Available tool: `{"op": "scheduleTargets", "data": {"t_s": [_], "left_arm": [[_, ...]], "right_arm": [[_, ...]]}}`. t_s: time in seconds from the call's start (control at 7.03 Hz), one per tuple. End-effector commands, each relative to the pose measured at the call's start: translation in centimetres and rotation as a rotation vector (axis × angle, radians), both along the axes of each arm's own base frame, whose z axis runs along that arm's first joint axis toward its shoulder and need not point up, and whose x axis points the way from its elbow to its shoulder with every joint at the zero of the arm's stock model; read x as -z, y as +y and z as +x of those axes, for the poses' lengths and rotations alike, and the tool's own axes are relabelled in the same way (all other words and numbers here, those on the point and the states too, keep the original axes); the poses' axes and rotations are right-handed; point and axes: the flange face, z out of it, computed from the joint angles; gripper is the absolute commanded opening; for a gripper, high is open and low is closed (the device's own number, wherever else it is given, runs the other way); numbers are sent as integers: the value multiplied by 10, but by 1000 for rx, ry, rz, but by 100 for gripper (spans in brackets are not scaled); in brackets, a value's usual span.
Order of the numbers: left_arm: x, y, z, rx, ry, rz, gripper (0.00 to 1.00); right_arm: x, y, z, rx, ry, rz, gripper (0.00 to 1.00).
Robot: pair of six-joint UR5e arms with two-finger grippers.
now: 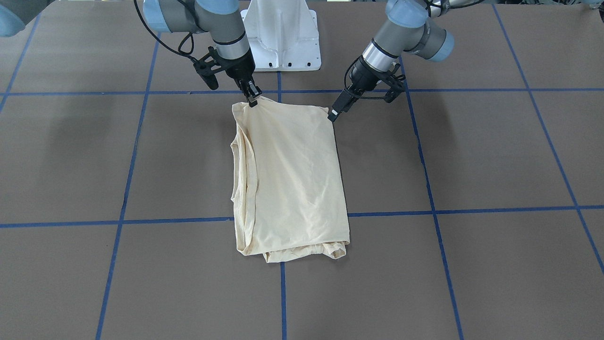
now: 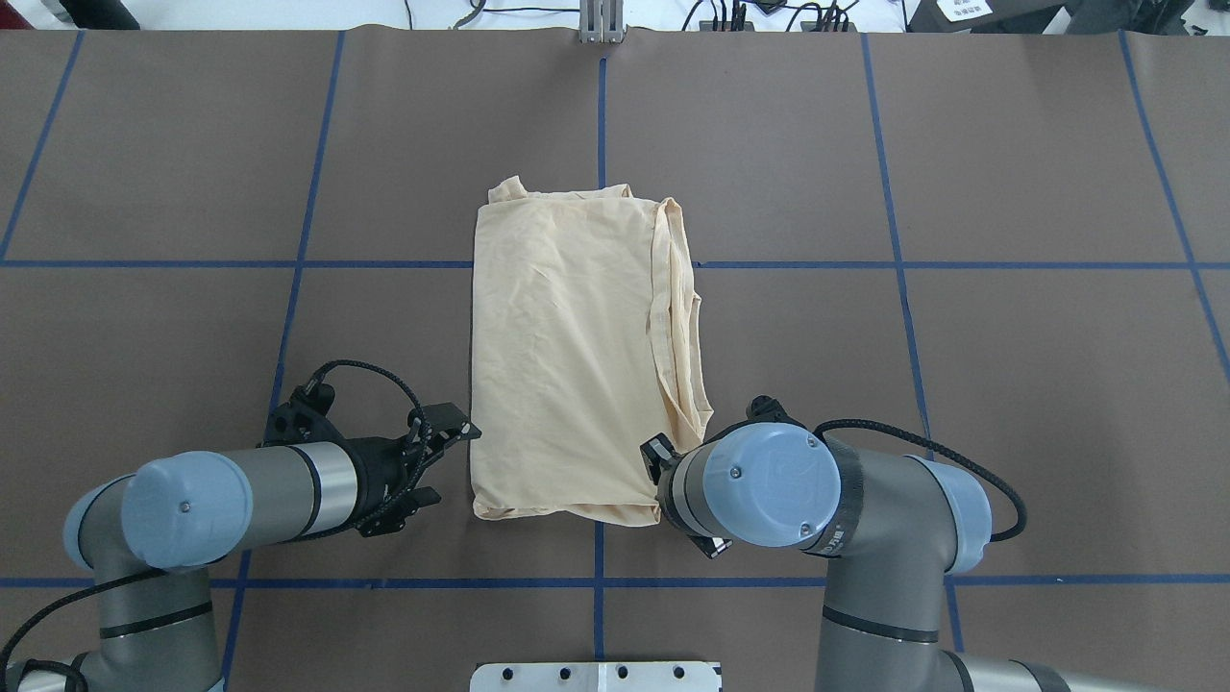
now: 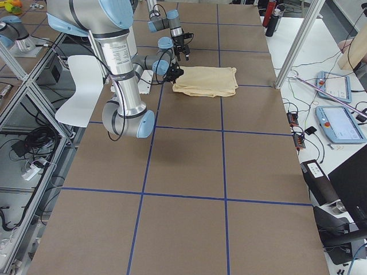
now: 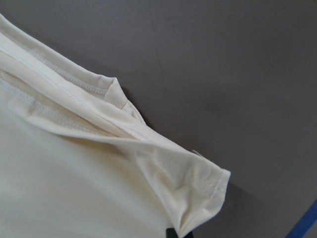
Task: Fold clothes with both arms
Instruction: 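Lower the left gripper to the near corner of the shirt and grasp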
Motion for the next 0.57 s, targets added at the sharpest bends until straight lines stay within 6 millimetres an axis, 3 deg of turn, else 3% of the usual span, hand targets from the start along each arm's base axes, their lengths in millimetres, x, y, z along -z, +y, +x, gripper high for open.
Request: {"op": "scheduleTargets", "data": {"t_s": [0.0,0.43], "left_arm": [[1,15,12,-12,4,-37,90],[3,35,24,-3,5,-27,69]], "right_arm": [[1,1,0,2,-1,-1,0],[2,1,0,2,-2,0,0]]}}
